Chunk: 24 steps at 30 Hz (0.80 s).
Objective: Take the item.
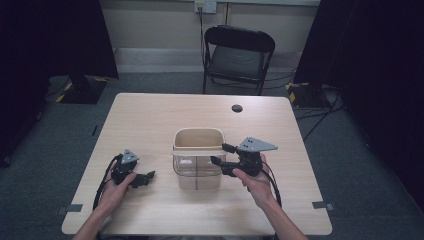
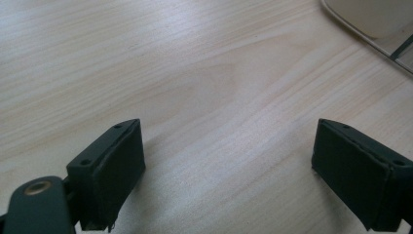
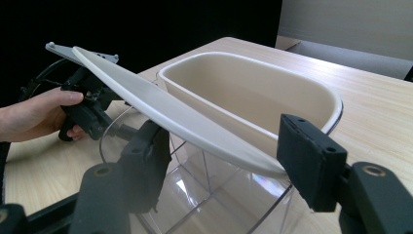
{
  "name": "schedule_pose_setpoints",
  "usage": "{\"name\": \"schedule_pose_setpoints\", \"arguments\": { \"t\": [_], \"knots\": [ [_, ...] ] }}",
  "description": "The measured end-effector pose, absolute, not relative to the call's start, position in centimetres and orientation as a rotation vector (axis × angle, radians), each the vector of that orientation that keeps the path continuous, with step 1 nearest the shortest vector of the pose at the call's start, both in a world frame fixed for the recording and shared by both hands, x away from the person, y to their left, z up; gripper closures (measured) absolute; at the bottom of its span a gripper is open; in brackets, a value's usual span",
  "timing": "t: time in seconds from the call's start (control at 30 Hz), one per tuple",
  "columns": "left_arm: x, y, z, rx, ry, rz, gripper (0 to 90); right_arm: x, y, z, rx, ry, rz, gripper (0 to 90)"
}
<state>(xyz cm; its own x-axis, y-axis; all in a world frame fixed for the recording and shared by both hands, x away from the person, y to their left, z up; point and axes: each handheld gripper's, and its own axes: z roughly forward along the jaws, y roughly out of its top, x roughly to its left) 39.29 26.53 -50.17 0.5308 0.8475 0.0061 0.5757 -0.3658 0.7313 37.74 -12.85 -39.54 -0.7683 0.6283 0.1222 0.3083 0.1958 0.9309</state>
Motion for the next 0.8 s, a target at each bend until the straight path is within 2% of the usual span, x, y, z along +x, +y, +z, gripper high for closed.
{"name": "schedule_pose_setpoints", "arguments": {
  "t": [0.8],
  "knots": [
    [39.29,26.54,-50.17,2.083,1.149,0.509,11.4,38.3,-12.83,-38.94,0.896,2.18,1.632,42.7]
  ]
}}
